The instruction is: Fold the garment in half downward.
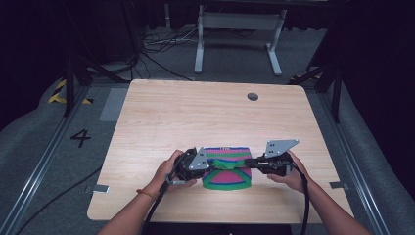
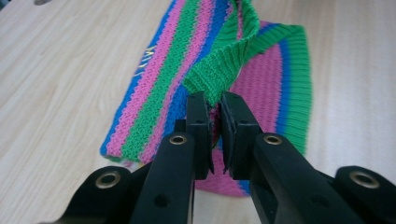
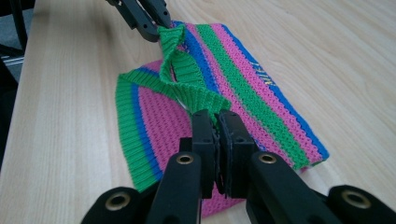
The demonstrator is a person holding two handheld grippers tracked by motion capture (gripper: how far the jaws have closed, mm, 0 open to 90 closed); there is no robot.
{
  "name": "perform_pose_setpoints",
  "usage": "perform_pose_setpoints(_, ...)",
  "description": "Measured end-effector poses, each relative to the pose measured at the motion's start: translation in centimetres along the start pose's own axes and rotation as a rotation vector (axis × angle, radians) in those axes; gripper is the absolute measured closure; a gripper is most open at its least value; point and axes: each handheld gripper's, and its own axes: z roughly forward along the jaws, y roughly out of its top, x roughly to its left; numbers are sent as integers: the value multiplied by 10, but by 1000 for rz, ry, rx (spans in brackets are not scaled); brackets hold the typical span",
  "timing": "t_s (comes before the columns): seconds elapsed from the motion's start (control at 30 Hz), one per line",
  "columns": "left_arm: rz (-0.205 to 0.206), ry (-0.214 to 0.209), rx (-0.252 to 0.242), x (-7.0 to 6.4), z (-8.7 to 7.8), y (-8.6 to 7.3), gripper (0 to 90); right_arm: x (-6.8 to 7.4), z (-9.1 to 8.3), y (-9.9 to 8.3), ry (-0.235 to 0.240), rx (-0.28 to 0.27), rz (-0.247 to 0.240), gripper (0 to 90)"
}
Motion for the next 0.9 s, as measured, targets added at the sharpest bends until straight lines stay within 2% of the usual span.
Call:
perform_pose_setpoints(0.2,49,-32,64,-17,8,-4,821,10,2,-10,16,28,-2,864)
perform_pose_setpoints(0.37,40,-45,97,-23,13,-10,784,16,7,-16,36,60,-8,858)
perform_pose_setpoints(0.47,26,-48,102,-25,10,-14,747,19,8,-21,35,84,-3,832)
perform_pose_setpoints(0.53,-1,-43,100,-24,4,-16,690,20,6,-25,36,90,3,806)
perform_pose_setpoints(0.6,-25,-33,75,-23,-5,-18,679,22,1,-27,26,85,12,791)
perform_pose_setpoints(0.63,-25,-33,75,-23,-5,-18,658,22,-2,-27,22,81,10,787)
perform_pose_setpoints(0.73,-76,-9,19,-23,-17,-16,658,25,-10,-26,-2,50,20,776)
perform_pose_setpoints(0.83,-93,-26,-11,-23,-14,-13,682,26,-11,-24,-12,42,15,778)
perform_pose_setpoints(0.9,-94,-43,-5,-26,-8,-10,705,29,-8,-22,-8,46,7,783)
